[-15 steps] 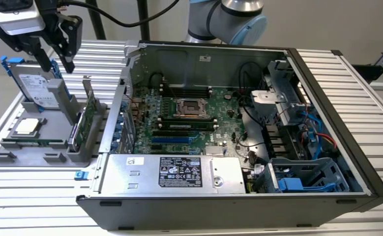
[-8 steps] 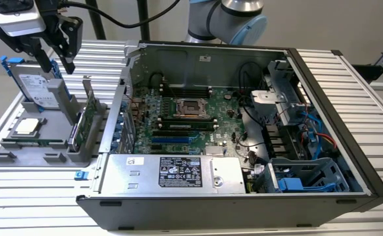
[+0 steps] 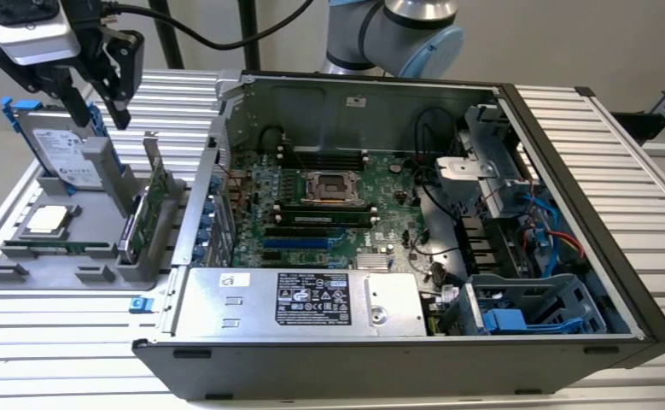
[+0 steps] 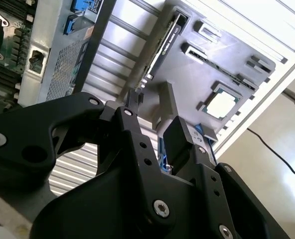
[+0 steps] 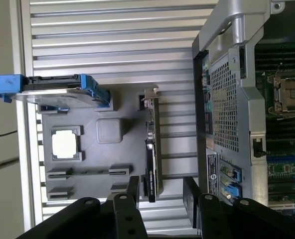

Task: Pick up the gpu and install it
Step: 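Pick up the gpu and move the gpu toward the slot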

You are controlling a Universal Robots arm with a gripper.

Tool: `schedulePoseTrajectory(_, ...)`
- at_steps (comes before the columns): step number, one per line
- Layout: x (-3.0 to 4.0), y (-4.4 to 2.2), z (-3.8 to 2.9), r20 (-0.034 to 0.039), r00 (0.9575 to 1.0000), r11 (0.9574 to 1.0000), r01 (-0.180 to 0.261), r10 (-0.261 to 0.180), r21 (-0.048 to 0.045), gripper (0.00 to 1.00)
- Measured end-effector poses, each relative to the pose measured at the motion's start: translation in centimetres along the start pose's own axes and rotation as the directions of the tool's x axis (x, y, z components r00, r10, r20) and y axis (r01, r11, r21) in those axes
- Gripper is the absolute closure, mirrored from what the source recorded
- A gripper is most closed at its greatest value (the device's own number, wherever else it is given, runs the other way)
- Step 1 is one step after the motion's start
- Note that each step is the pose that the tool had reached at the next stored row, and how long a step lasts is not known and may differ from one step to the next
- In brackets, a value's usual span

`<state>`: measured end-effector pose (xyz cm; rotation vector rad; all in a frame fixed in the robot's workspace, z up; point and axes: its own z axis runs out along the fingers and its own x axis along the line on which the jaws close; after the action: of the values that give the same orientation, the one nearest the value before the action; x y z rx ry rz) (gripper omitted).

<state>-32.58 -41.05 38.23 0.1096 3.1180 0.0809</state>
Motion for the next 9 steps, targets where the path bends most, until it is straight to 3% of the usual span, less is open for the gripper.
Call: schedulePoseTrajectory(9,0.01,-0.01,0.21,-0.0001,1.0000,1.0000,0.000,0.000,0.0001,0.00)
